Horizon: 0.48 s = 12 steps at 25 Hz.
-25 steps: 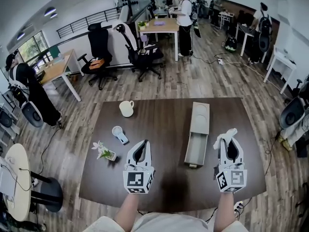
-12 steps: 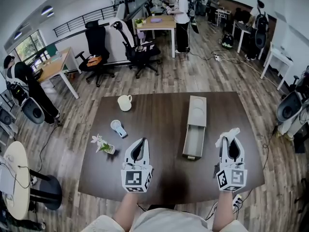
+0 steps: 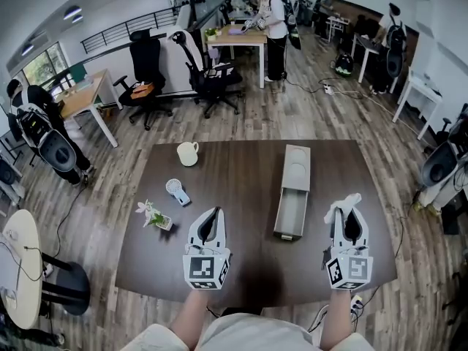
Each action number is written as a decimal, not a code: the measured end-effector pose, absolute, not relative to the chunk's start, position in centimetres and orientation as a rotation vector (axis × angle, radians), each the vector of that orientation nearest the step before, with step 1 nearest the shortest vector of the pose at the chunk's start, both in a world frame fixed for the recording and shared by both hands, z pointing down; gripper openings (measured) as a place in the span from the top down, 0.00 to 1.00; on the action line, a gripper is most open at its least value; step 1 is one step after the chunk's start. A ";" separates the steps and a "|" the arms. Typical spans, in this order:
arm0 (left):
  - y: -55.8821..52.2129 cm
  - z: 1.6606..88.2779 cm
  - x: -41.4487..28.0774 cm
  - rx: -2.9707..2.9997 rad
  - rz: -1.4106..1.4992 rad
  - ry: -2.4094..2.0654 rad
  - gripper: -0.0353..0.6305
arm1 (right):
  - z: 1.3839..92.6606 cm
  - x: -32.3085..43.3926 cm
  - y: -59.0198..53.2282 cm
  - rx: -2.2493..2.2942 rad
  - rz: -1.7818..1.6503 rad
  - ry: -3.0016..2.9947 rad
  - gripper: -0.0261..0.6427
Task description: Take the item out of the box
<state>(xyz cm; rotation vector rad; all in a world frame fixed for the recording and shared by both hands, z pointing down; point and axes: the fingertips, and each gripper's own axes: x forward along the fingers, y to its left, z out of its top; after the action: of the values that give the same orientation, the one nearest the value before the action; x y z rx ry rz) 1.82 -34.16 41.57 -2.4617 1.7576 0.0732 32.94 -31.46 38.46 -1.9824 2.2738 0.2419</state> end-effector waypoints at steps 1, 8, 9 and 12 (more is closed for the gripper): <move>-34.2 41.6 1.8 -2.461 0.073 1.758 0.94 | 38.5 32.9 -31.5 -1.981 0.242 2.275 0.79; -34.2 41.8 1.7 -2.454 0.066 1.772 0.94 | 38.6 32.6 -31.9 -1.964 0.247 2.295 0.79; -34.2 41.8 1.7 -2.454 0.065 1.773 0.94 | 38.5 32.6 -31.9 -1.962 0.247 2.296 0.79; -34.1 41.7 1.9 -2.452 0.063 1.775 0.94 | 38.4 32.7 -31.9 -1.958 0.248 2.300 0.79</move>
<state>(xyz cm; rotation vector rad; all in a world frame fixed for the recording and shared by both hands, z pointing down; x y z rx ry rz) 1.92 -34.08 41.70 -2.4524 1.7748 0.0633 32.66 -31.92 38.44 -1.9575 2.3004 0.2483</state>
